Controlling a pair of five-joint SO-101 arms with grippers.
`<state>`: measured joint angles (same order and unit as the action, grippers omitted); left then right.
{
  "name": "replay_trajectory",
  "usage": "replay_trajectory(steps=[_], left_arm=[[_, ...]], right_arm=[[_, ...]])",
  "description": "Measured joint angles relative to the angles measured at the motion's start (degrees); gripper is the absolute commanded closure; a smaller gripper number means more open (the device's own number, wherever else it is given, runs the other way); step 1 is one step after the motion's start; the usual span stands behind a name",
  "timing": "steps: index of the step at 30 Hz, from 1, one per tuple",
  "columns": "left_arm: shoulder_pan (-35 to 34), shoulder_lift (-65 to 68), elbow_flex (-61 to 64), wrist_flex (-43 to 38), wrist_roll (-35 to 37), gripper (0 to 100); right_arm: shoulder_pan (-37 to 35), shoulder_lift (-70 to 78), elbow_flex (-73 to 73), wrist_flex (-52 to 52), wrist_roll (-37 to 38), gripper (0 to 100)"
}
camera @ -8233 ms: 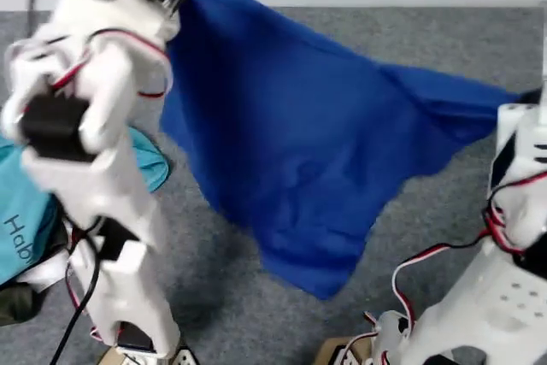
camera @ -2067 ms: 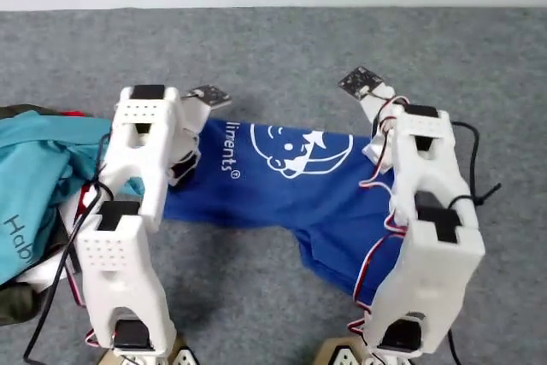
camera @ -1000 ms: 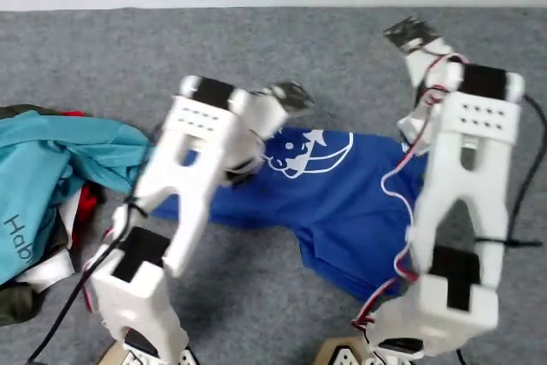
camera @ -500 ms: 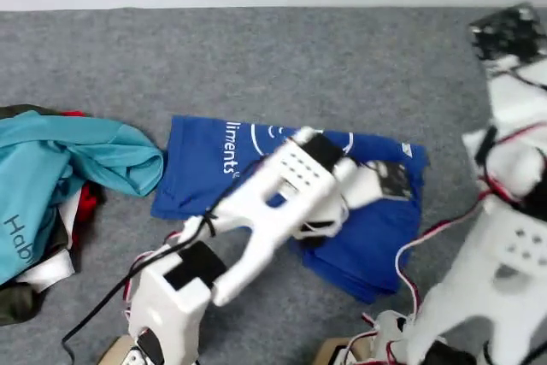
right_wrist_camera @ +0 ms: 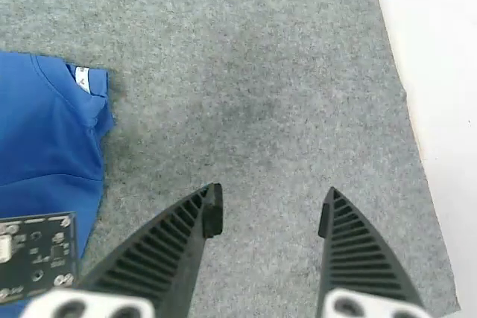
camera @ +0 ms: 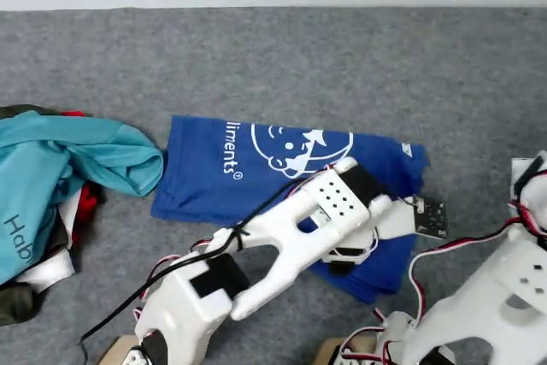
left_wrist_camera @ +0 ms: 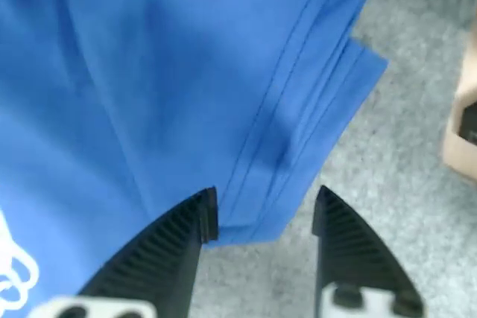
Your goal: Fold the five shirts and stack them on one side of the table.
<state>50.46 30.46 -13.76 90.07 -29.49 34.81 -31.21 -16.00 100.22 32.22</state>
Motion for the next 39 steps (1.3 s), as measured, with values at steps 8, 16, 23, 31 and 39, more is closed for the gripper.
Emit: replay_trajectory(steps=[8,16,23,31,39], left_arm=[[0.35,6.86,0.00,-3.52,0.09,79],[0.44,7.47,-3.08,-4.31,0.09,99],[-0.09,7.47,-8.44,-4.40,0.09,100],[-6.07,7.47,-14.07,-5.63,0.97,99],[-12.48,7.56,-14.42,-12.40,1.32,88]], right_arm=[[0.00,0.00,0.00,0.00,0.00,77.8],[0.00,0.00,0.00,0.18,0.00,77.9],[0.00,0.00,0.00,0.18,0.00,77.9],[0.00,0.00,0.00,0.26,0.00,77.9],[0.00,0.00,0.00,0.26,0.00,77.9]])
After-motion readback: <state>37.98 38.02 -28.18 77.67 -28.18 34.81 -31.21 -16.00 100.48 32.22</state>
